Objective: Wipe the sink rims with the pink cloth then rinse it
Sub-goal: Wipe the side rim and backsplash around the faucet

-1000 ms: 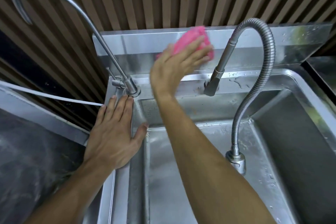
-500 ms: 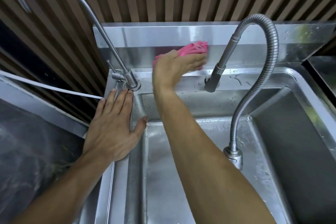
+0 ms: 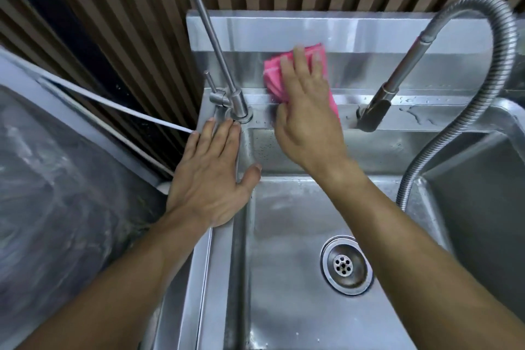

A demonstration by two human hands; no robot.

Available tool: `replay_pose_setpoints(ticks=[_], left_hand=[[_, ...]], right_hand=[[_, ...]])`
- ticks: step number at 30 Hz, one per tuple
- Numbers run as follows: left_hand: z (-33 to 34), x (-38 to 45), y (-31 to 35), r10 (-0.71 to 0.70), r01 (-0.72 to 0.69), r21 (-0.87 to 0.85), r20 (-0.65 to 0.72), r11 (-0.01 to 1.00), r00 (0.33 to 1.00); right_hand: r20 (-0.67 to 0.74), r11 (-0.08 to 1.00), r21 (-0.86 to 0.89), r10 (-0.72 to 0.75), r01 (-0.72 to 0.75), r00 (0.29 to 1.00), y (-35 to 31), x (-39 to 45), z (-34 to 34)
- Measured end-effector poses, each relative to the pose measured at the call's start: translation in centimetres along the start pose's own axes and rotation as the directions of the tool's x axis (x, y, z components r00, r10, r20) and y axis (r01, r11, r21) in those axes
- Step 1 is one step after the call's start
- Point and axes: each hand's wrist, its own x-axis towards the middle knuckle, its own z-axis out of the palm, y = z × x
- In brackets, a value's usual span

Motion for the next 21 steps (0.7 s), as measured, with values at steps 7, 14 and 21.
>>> replay_pose_setpoints(ticks=[7,14,21], left_hand=[[-0.3,0.0,-0.1,0.001,-0.001,-0.004,0.005,1.000,1.000],[-0.3,0.0,0.0,-0.002,0.002,-0.004,0.011,1.000,1.000],[-0.7,0.0,0.1,0.008,-0.009,0.024,0.019,1.000,1.000]], right_hand=[[0.271,0.961,-0.275,0.076,0.001,0.960,2.9,-1.4,-0.1],[-0.148,0.858,-0.333,0.361,-0.390,0.921,-1.2,-1.7,4.6],[-0.076,0.900,-0.403,0.147,-0.165,0.986,1.7,-2.8,3.1]])
